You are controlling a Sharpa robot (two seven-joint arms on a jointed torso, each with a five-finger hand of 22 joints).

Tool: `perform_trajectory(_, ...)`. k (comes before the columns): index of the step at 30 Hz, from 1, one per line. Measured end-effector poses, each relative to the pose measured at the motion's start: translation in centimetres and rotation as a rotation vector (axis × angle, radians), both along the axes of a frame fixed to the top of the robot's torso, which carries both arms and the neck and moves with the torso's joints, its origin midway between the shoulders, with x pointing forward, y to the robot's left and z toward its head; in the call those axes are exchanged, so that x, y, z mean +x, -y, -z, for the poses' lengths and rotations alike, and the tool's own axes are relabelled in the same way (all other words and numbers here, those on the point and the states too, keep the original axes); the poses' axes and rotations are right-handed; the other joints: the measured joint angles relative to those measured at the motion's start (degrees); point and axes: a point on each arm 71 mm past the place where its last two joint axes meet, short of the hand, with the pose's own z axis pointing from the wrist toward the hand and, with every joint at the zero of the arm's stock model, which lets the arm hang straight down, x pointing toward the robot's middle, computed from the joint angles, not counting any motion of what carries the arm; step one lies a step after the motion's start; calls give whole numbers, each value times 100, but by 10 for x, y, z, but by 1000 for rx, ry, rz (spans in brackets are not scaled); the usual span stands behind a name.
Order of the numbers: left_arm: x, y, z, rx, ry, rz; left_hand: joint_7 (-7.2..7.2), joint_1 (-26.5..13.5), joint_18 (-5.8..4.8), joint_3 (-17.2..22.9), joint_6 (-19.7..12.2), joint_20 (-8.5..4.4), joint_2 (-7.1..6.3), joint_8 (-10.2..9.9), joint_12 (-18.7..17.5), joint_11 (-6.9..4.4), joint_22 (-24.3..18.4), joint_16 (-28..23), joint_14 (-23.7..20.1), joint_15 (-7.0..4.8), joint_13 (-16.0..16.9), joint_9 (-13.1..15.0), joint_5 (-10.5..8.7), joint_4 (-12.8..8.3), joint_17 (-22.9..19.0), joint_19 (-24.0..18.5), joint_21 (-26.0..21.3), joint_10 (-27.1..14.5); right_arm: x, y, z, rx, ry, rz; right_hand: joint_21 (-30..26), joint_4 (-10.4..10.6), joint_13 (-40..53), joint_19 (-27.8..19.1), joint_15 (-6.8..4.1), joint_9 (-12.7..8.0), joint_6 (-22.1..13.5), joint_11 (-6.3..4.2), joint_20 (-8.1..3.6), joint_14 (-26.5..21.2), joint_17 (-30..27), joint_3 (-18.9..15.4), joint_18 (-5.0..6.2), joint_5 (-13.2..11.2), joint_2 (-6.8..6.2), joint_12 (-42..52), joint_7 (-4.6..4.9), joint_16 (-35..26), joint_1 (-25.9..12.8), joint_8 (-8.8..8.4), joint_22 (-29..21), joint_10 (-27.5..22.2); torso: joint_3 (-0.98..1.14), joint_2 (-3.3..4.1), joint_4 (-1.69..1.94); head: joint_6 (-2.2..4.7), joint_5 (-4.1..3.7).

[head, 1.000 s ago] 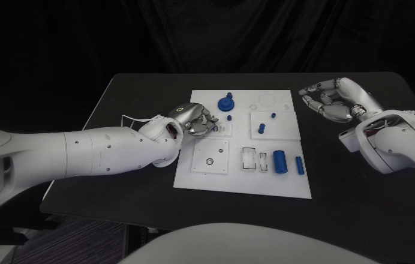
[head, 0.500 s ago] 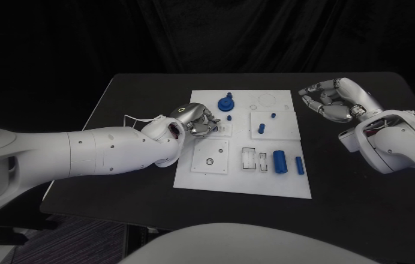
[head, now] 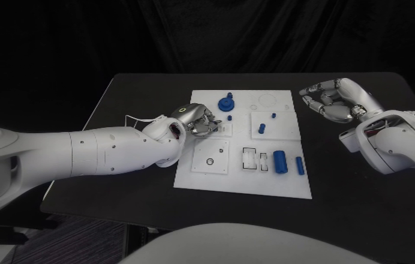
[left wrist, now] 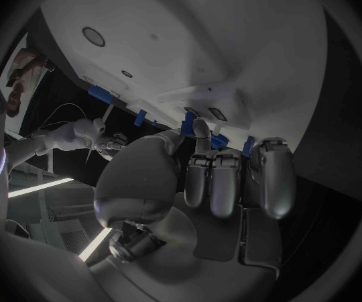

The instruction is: Assemble the parts on the task board

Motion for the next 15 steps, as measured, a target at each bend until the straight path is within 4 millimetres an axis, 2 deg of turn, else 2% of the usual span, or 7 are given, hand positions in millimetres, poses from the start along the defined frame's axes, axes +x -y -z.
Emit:
perform_trajectory(6, 0, 0, 0, 1, 0, -1, 11, -137, 0, -229, 28, 0, 16, -26, 0, 0, 0, 0, 0, 0, 0, 0, -149, 11, 0, 0, 0, 0, 0, 0, 0, 0, 0, 0, 0, 0, 0, 0, 0, 0, 0, 0, 0, 0, 0, 0, 0, 0, 0, 0, 0, 0, 0, 0, 0, 0, -1, 1, 6, 0, 1)
perform_trajectory(15, 0, -1, 1, 2, -1, -2, 12, -168, 0, -358, 29, 21, 29, -26, 0, 0, 0, 0, 0, 0, 0, 0, -216, 10, 0, 21, 0, 0, 0, 0, 0, 0, 0, 0, 0, -15, -1, 0, 0, 0, 0, 0, 0, 0, 0, 15, 0, 0, 0, 0, 0, 0, 0, 0, 0, 0, -3, 2, 7, 0, 3)
